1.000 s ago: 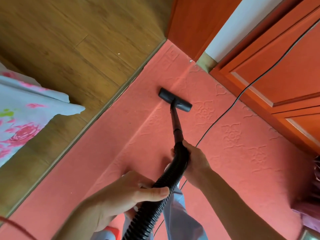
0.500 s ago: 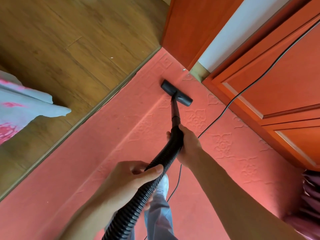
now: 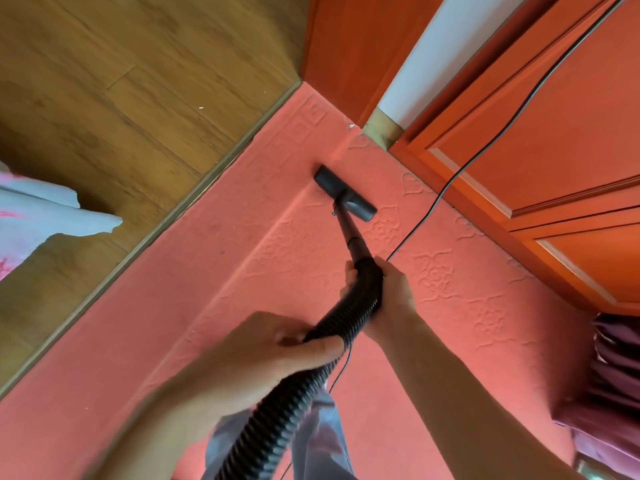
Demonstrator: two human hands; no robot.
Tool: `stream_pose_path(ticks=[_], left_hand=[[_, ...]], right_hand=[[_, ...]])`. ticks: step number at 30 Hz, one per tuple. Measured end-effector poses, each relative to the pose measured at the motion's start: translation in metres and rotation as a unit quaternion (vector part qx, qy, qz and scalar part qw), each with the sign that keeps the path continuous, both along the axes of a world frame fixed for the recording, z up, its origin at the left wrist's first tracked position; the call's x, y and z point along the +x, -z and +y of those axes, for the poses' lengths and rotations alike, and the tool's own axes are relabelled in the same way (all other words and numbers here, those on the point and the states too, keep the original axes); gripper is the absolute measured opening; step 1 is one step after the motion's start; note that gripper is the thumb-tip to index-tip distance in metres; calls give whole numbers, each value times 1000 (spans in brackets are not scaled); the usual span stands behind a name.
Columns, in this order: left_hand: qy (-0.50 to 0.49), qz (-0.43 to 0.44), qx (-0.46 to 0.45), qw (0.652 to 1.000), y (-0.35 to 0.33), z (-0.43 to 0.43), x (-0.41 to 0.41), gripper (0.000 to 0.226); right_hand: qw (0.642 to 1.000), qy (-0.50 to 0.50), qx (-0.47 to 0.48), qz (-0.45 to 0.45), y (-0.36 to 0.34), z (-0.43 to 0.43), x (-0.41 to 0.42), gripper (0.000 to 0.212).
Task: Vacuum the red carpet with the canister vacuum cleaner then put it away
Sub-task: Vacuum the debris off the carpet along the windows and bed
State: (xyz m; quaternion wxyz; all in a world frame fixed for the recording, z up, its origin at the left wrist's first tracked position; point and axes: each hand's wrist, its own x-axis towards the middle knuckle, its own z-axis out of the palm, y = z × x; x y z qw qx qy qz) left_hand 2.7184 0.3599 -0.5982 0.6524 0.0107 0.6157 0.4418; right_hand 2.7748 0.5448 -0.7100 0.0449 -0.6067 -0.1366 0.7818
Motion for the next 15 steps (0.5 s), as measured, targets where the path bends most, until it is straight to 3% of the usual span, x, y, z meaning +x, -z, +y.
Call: stream_pose_path(ticks=[3, 6, 10, 15], left_hand=[[-95, 59, -50, 992, 4, 11, 8, 30], [-112, 72, -39, 990, 4, 18, 7, 30], [-65, -5, 15, 998, -13, 12, -6, 30], [-28, -24, 5, 999, -8, 4, -10, 31]], right_hand=[[997, 41, 55, -33, 12, 14, -20, 46], [995, 55, 79, -40, 6, 21, -25, 42], [996, 50, 68, -41, -18, 23, -8, 42], [999, 34, 17, -33, -18, 8, 23, 40]])
